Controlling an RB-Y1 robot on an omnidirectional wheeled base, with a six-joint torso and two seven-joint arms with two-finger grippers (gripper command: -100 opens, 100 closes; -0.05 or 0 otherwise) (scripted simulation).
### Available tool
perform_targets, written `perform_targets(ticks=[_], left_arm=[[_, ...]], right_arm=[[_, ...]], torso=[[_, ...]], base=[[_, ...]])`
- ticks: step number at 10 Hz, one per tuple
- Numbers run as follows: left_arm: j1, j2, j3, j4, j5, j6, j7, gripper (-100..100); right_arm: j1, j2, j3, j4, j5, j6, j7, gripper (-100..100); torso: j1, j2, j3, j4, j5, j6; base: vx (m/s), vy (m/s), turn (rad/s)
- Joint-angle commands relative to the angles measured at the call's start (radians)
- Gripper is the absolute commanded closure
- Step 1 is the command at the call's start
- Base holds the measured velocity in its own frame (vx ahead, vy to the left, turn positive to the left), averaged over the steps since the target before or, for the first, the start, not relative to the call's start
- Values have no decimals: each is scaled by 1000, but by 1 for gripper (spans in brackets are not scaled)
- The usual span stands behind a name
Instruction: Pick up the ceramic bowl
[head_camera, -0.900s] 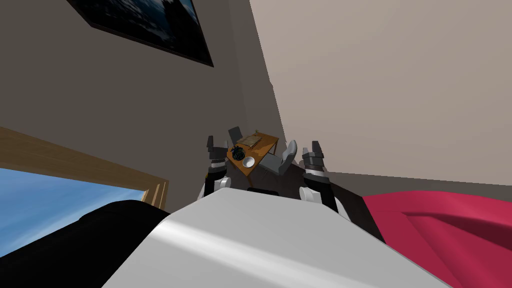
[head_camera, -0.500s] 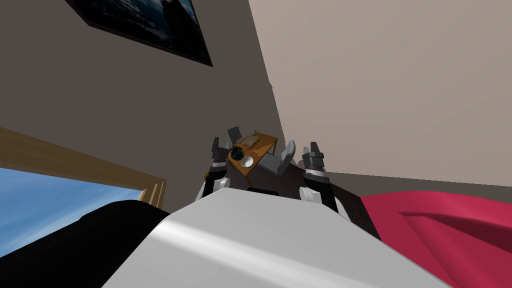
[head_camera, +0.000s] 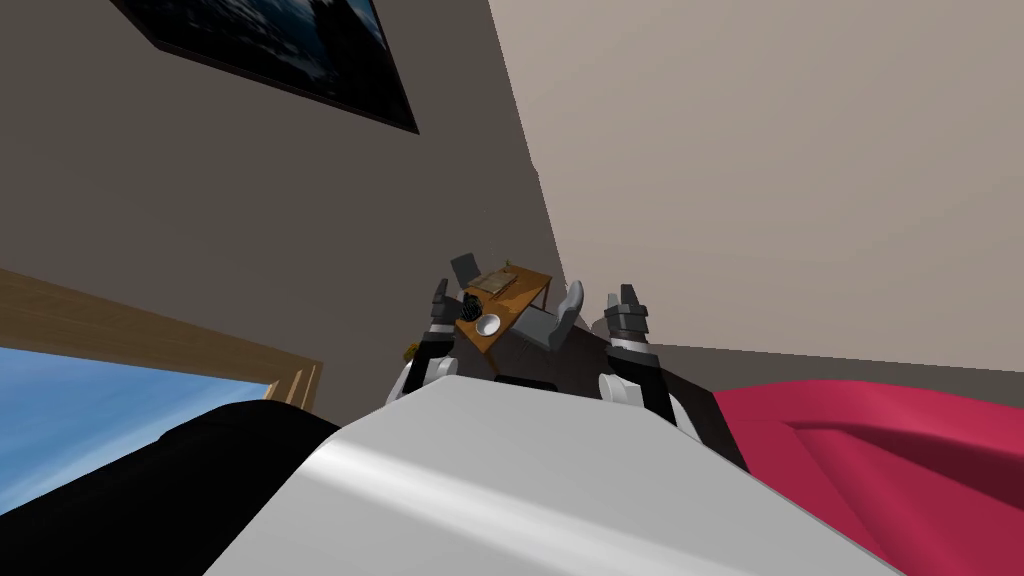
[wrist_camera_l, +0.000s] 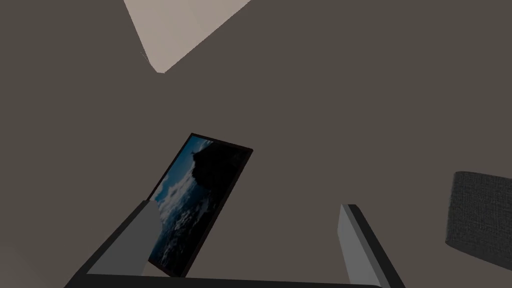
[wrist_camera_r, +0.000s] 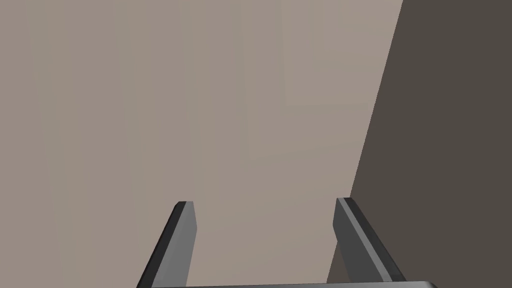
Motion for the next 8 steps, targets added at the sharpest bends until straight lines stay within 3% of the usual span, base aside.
perform_targets(ticks=[1,8], left_arm=[[-5,27,2,11,5,50,11,-100],[-9,99,3,40,23,232,42,-100]], right_arm=[[0,0,0,0,0,0,0,0],[0,0,0,0,0,0,0,0]], torso=[[0,0,0,0,0,0],[1,0,0,0,0,0]], base=[[17,-104,-16],[23,-79,-7]])
